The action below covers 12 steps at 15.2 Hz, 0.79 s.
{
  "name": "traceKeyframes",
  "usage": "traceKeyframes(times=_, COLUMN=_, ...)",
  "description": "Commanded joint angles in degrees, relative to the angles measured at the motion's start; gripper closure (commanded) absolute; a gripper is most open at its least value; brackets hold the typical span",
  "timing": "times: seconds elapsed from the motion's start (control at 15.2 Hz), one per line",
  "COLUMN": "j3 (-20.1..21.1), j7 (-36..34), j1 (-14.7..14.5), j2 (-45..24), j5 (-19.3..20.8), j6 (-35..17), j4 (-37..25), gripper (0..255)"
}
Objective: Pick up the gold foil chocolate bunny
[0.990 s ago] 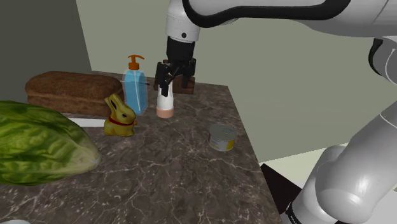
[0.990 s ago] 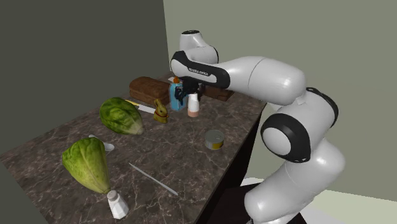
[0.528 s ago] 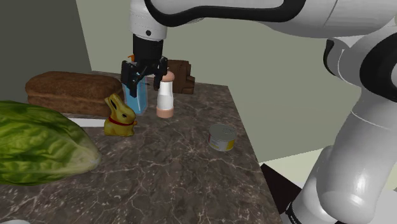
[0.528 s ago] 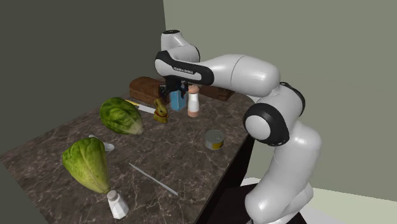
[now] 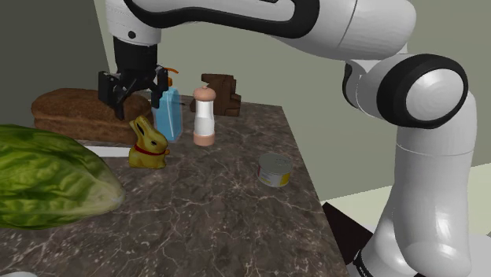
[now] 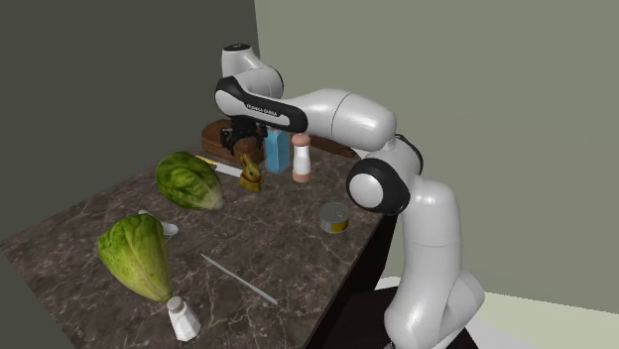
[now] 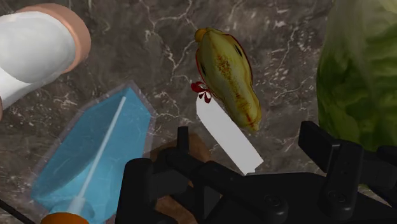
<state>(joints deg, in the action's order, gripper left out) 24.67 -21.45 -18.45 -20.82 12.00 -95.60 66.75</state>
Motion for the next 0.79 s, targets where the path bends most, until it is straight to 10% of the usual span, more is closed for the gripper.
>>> traceKeyframes(times=0.0, j3=0.1, j7=-0.3, j1=-0.2, j2=-0.2, j5=0.2, j6=-1.1, j4=0.8, gripper=0)
traceKeyframes(times=0.46, j3=0.0, j7=-0.5, j1=0.9, j2=1.4, j5=-0.5, j6=-6.3, j4=7.5, gripper=0)
traceKeyframes(times=0.53, j3=0.0, j7=-0.5, j1=0.9, j2=1.3, j5=-0.4, j6=-6.3, j4=7.4, gripper=255)
traceKeyframes(times=0.73, j3=0.0, j7=-0.6, j1=0.8, j2=1.3, j5=-0.4, j6=-6.3, j4=7.4, gripper=255)
